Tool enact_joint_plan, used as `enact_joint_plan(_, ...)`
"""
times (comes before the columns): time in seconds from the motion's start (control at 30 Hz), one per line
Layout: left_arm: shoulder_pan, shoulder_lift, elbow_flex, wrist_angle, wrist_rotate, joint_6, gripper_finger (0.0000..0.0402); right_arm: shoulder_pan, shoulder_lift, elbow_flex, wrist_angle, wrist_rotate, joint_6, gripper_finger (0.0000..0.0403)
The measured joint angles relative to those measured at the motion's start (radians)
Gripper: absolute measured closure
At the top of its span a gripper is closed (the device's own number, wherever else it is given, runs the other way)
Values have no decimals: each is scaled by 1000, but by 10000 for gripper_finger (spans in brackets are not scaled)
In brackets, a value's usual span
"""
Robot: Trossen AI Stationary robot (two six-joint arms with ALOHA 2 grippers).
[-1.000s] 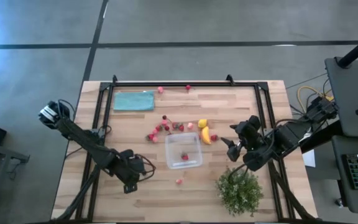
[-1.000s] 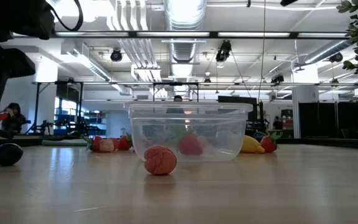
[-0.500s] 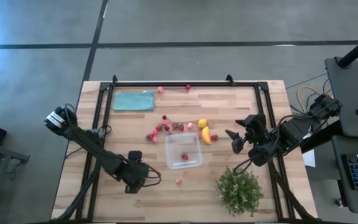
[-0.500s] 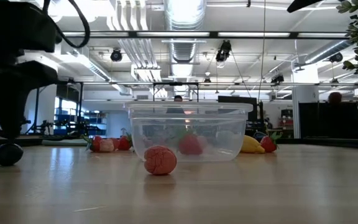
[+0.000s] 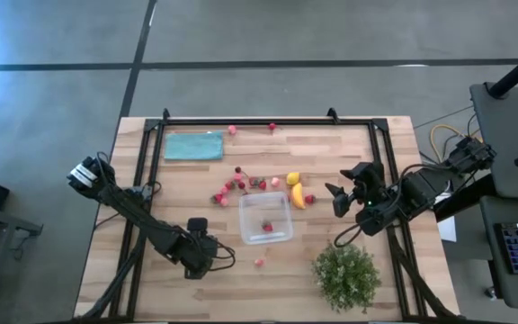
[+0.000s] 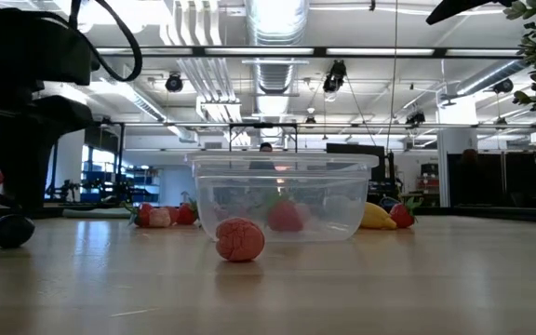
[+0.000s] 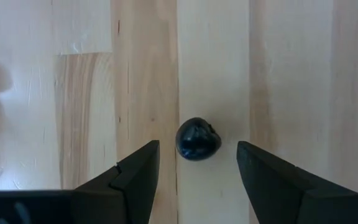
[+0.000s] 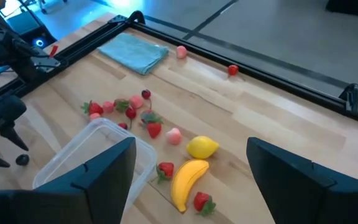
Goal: Pick and placing Produce into tupperware
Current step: Put the blueberry into the transparent bin
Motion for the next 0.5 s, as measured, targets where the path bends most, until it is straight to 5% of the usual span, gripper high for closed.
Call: enact_joint_plan(0.5,0,0,-25,35,4,28,201,0,5,0,3,-2,37,110)
